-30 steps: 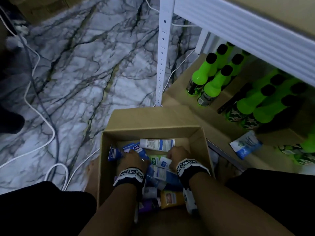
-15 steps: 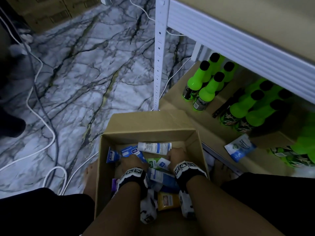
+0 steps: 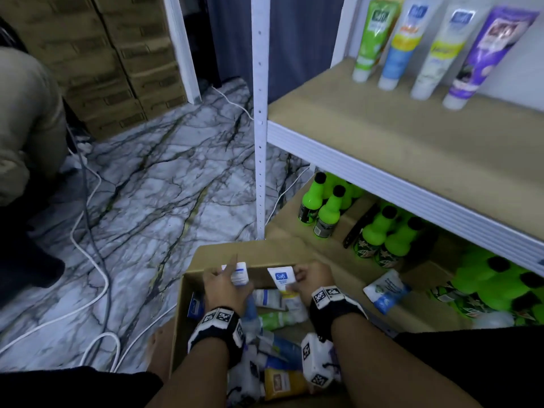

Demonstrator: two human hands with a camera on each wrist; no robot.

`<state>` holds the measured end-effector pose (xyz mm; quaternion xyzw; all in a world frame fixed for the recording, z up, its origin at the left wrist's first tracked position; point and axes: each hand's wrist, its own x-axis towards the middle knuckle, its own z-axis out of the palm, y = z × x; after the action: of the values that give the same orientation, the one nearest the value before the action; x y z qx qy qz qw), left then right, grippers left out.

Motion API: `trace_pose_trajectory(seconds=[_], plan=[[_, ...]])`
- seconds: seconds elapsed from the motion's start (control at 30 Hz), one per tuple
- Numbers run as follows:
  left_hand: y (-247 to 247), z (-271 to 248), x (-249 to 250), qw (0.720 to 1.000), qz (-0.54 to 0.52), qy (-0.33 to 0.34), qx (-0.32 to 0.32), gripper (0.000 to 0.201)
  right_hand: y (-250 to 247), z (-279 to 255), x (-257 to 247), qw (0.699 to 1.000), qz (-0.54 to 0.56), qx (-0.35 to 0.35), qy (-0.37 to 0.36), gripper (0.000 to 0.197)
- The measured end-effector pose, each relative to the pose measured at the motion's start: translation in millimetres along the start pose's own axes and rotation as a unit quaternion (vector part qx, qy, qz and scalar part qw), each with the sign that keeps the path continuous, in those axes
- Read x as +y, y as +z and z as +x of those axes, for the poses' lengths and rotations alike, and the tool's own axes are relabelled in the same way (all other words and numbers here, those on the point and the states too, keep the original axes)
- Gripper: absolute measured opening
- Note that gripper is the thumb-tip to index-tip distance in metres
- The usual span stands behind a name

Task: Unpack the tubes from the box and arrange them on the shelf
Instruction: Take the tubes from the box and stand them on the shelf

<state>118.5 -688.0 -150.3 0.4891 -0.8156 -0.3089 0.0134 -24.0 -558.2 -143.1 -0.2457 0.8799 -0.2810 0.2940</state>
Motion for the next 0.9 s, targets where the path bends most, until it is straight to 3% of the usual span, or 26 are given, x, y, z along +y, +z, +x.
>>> trace_pose_trajectory(seconds=[0.07,0.13,0.2,0.37,0.47,0.57,0.7,0.9], plan=[[-13,-5,15,0.996,-0.077,0.029,0.030,0.083,-21,-8,-10,0.999,0.033,0.029,-0.016,0.015],[-30,-13,34,0.973,-0.224,0.052,0.031,0.097,-43,-17,-24,0.996,0.057,0.055,-0.038,0.020],[-48,-24,59,0.941,-0.334,0.058,0.015,0.087,-64,-27,-37,0.990,0.074,0.098,-0.064,0.016],[-89,-38,113,0.915,-0.374,0.142,0.053,0.045,-124,-59,-73,0.971,0.093,0.167,-0.144,0.021],[-111,-44,144,0.909,-0.336,0.222,0.109,0.011,-162,-81,-92,0.958,0.102,0.204,-0.173,0.021],[-134,-53,175,0.887,-0.342,0.284,0.125,0.013,-196,-100,-106,0.941,0.135,0.244,-0.191,0.019],[-156,-63,215,0.834,-0.418,0.356,0.061,0.013,-238,-123,-116,0.924,0.168,0.274,-0.206,0.023],[-176,-81,274,0.782,-0.507,0.363,0.019,0.014,-291,-150,-114,0.905,0.219,0.313,-0.186,0.028]])
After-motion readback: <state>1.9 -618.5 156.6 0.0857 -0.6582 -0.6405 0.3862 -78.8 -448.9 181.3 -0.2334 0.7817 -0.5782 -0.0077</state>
